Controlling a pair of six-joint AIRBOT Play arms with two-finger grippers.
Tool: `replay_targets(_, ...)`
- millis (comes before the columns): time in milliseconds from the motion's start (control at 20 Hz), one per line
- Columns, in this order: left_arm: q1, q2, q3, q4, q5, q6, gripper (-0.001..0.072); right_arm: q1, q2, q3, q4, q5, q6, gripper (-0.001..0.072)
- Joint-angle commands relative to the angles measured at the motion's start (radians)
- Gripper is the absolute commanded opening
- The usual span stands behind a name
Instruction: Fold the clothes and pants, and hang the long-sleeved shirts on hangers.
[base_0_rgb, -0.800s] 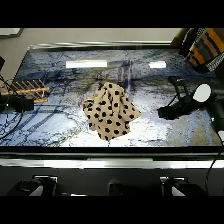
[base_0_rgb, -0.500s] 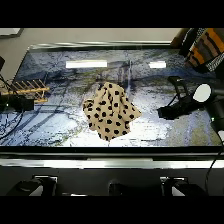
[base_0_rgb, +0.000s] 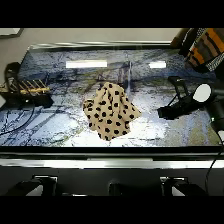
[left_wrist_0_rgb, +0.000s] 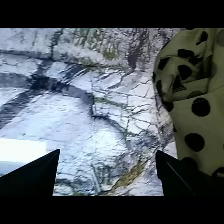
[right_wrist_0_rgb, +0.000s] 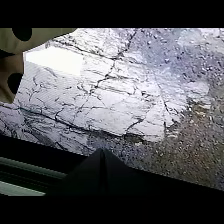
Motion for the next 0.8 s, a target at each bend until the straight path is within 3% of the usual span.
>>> replay_targets(0,0.042,-0.203,-0.058,-0.385,0.272,0.124,0.0677,0.001,0.001,0.000,0.000,0.000,0.000,0.0019)
replay_targets(100,0.035,-0.343,-0.033,-0.546,0.325,0.249,0.0677,0.001,0.001,0.000,0.000,0.000,0.000,0.0019)
replay_targets(200,0.027,-0.462,0.007,-0.649,0.333,0.313,0.0677,0.001,0.001,0.000,0.000,0.000,0.000,0.0019)
replay_targets(450,0.022,-0.639,0.079,-0.766,0.332,0.318,0.0677,0.001,0.001,0.000,0.000,-0.009,0.000,0.0019)
replay_targets(750,-0.013,-0.666,0.079,-0.788,0.328,0.320,0.0662,0.001,0.001,0.000,0.001,-0.009,0.001,0.0019)
